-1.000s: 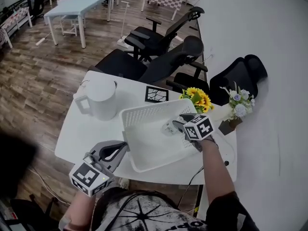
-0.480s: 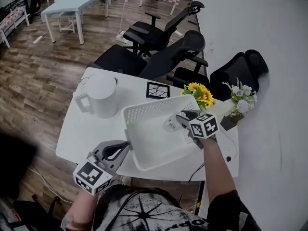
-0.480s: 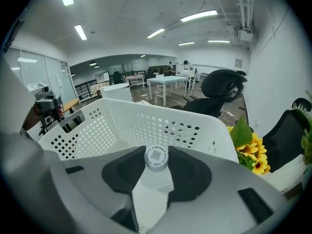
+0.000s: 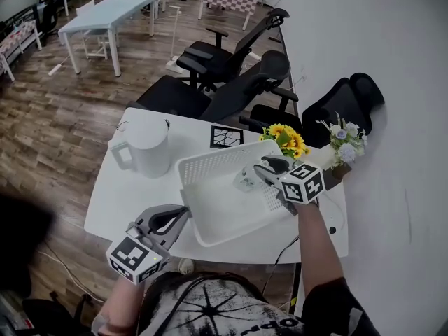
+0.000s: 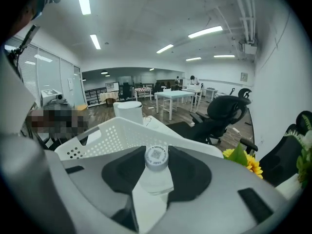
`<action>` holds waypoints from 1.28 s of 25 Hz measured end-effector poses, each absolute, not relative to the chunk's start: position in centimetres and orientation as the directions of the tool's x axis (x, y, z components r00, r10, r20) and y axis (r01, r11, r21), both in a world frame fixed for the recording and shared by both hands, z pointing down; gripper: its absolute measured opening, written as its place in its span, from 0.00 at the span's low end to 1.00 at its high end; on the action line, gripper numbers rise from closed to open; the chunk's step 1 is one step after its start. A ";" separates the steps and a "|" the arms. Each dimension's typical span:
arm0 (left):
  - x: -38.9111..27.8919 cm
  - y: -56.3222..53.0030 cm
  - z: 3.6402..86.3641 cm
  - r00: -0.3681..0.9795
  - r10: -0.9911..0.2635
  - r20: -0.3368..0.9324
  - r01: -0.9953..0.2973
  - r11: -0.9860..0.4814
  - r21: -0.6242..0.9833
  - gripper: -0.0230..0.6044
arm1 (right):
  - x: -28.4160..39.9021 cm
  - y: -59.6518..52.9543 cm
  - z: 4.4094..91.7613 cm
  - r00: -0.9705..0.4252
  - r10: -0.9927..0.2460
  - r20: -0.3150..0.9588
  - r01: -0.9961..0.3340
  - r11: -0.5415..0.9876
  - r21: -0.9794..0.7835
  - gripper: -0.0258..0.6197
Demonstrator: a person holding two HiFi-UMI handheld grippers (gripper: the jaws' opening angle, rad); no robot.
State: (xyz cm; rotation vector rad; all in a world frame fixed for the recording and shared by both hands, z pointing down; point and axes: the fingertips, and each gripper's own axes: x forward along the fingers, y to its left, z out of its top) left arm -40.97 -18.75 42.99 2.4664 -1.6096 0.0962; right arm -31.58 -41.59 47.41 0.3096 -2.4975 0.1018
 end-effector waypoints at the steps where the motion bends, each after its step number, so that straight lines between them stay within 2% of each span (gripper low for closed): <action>1: -40.7 -18.8 42.7 0.404 -0.902 0.150 -0.913 -0.388 0.127 0.05 | -31.5 -41.4 46.2 -0.801 -0.202 0.563 -0.241 0.971 0.006 0.28; 10: -38.2 -18.2 39.2 0.393 -0.915 0.096 -0.919 -0.387 0.070 0.05 | -28.9 -38.5 35.2 -0.915 -0.217 0.339 -0.215 0.976 0.046 0.28; 19: -32.3 -17.8 36.3 0.391 -0.918 0.058 -0.920 -0.391 0.014 0.05 | -20.7 -35.9 28.8 -0.950 -0.243 0.196 -0.237 0.970 0.054 0.28; 25: -25.7 -17.5 35.6 0.436 -0.897 0.070 -0.899 -0.438 -0.012 0.05 | -13.0 -34.6 27.5 -0.942 -0.287 0.176 -0.280 0.958 0.065 0.28; 32: -18.3 -18.6 36.5 0.493 -0.863 0.109 -0.868 -0.497 -0.011 0.05 | -5.0 -34.1 31.2 -0.908 -0.344 0.241 -0.341 0.938 0.054 0.28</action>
